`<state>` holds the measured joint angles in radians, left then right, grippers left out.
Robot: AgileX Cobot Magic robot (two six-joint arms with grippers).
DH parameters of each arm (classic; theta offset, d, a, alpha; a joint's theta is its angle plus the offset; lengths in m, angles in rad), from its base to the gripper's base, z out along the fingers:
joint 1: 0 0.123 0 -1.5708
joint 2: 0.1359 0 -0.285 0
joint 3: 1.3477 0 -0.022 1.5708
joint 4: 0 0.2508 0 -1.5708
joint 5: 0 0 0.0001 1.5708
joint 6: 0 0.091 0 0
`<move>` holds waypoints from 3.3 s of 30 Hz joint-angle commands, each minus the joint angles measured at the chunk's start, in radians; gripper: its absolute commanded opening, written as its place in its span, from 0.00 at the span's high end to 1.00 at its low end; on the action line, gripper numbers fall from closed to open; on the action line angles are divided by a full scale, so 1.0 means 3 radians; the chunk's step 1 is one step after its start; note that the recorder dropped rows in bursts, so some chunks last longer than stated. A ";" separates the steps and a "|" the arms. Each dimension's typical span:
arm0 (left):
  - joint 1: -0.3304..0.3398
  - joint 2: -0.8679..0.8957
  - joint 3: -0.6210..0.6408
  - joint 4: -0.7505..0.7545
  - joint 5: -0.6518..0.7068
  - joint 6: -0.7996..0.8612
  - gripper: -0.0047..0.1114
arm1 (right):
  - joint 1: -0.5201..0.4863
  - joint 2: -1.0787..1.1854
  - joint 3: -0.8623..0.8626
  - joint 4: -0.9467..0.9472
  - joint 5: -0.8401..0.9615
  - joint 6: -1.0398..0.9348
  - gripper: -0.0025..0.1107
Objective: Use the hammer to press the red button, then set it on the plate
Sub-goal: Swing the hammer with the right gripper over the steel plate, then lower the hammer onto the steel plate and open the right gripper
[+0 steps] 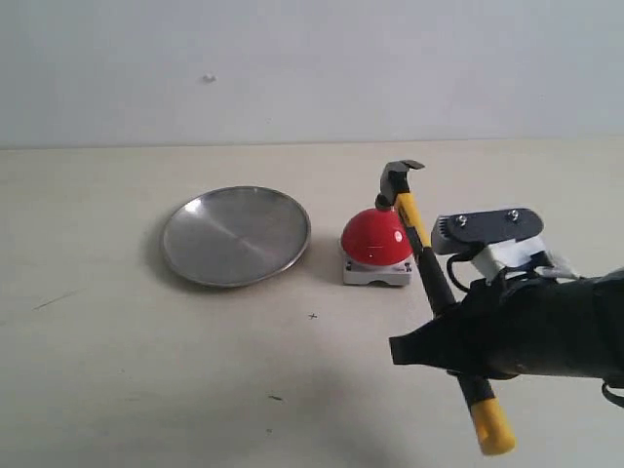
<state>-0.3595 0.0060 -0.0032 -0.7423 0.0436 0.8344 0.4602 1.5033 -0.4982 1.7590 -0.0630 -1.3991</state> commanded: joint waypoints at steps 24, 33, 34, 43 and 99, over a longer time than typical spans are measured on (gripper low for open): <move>0.0004 -0.0020 0.0011 -0.0003 0.0030 -0.0004 0.96 | 0.0292 0.0134 -0.1304 -0.0049 0.0765 0.0808 0.98; 0.0004 -0.0020 0.0011 -0.0003 0.0057 -0.0004 0.96 | 0.0330 0.1190 -0.2267 -0.0049 0.0613 0.0860 0.98; 0.0004 -0.0020 0.0011 -0.0003 0.0066 -0.0004 0.96 | 0.0330 0.1289 -0.2376 -0.0049 0.0621 0.0860 0.98; 0.0004 -0.0020 0.0011 -0.0003 0.0107 -0.0004 0.96 | 0.0202 0.1980 -0.2954 -0.0049 0.1083 0.0945 0.98; 0.0004 -0.0020 0.0011 -0.0003 0.0114 -0.0004 0.96 | -0.0122 0.2747 -0.3248 -0.0049 0.1690 0.1374 0.69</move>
<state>-0.3595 0.0060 -0.0032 -0.7423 0.0784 0.8344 0.4216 2.3365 -1.4629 1.7468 0.4103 -1.0093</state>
